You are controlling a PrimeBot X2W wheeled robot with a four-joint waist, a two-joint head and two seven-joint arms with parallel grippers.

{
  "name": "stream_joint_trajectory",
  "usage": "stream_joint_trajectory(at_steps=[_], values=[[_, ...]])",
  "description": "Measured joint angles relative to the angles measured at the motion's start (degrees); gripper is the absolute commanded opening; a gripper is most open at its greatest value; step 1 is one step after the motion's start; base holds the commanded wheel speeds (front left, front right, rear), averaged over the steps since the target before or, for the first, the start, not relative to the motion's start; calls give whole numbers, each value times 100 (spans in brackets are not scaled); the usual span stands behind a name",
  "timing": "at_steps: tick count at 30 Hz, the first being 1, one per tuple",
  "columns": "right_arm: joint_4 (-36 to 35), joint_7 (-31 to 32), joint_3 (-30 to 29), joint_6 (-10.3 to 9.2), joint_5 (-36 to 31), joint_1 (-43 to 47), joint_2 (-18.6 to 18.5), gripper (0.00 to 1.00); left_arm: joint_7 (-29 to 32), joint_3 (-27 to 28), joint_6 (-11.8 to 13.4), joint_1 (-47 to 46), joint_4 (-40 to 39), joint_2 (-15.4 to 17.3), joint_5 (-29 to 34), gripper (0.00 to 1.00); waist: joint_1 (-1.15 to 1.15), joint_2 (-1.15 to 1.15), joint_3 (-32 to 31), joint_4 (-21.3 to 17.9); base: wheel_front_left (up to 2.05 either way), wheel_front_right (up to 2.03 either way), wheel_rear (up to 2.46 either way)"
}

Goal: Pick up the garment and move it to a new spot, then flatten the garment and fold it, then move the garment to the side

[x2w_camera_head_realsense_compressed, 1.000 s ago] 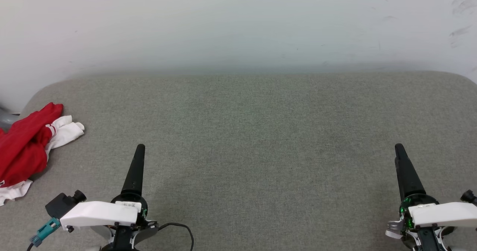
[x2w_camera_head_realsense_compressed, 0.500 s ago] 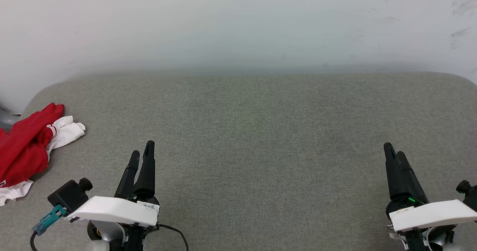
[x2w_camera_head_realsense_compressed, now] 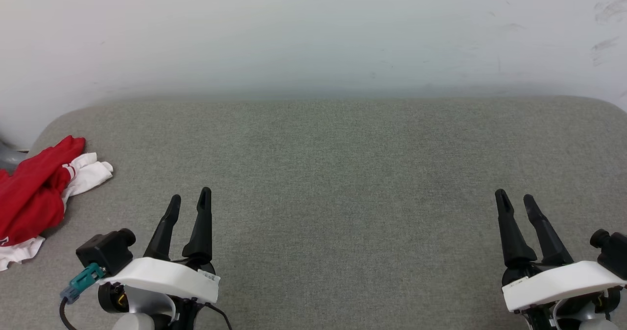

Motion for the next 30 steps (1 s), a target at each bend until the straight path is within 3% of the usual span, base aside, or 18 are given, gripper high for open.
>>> stream_joint_trajectory(at_steps=[9, 30], values=[[-192, 100, -3, 1, -775, 64, 0, 100, -144, -177, 127, 1, 77, 120, 639, 100, 0, 0, -7, 7, 0, 0, 0], [-544, 151, -20, 1, -1904, 209, 19, 100, -437, -377, 347, 0, 178, 278, 1729, 100, 0, 0, -14, 20, 0, 0, 0]])
